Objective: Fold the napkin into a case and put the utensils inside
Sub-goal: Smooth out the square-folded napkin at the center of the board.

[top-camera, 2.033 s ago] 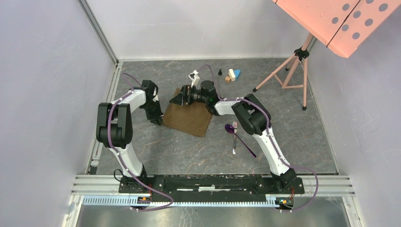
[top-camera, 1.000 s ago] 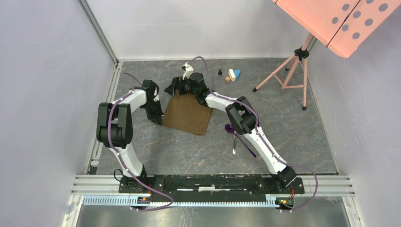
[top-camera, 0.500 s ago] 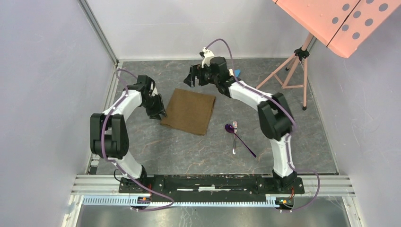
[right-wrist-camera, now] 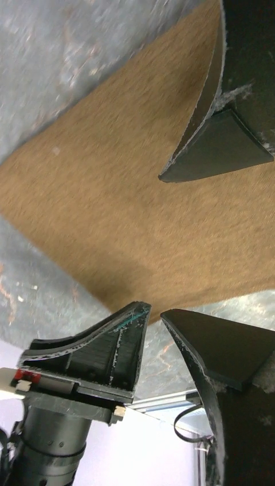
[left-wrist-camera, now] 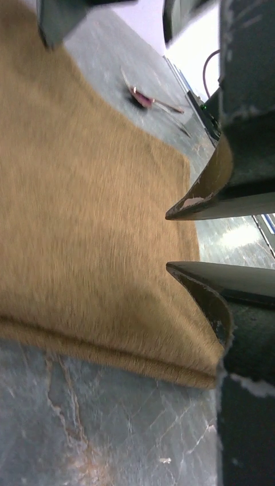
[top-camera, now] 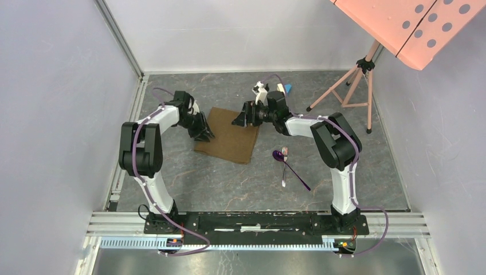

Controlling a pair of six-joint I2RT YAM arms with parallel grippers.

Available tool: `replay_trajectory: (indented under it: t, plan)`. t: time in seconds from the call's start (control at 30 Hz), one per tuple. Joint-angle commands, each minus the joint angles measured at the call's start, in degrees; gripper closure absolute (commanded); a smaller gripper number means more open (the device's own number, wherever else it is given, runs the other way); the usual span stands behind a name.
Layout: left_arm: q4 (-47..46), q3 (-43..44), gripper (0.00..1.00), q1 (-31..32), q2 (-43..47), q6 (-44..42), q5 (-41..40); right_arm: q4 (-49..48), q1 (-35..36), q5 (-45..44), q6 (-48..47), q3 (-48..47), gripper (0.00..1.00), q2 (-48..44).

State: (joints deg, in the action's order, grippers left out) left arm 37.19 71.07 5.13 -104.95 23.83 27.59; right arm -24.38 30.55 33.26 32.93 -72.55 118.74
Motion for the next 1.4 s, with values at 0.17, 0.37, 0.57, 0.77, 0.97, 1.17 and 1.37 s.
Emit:
replay_trajectory:
  t: [0.17, 0.37, 0.57, 0.77, 0.97, 1.17, 1.37]
  plan:
    - [2.25, -5.28, 0.61, -5.01, -4.51, -1.89, -7.01, -0.43, -5.11, -0.61, -6.72, 3.97, 0.13, 2.87]
    - [2.70, -6.12, 0.62, -5.04, -3.90, -2.70, -8.52, 8.90, -7.82, -6.86, -15.18, 2.14, 0.14, 4.83]
    - [3.96, -4.90, 0.59, -4.96, 4.05, -4.33, -5.63, 18.79, -7.16, -12.55, -20.87, 0.37, 0.14, -3.85]
    - [3.02, -4.53, 0.55, -4.95, 6.48, -2.50, -0.20, 19.59, -0.88, -9.27, -18.12, -0.41, 0.12, -10.54]
    - [2.76, -4.72, 0.54, -4.97, 2.95, -2.98, -2.91, 5.17, 8.17, 1.42, -6.01, 9.04, 0.16, -11.78]
    - [1.72, -4.65, 0.54, -5.04, -0.08, -3.29, -7.12, 4.08, 11.99, -1.66, -9.38, 16.28, 0.27, -13.44]
    - [2.55, -5.30, 0.53, -5.04, -1.86, -4.12, -10.83, 5.94, 11.96, -4.76, -13.12, 22.46, 0.28, -13.78]
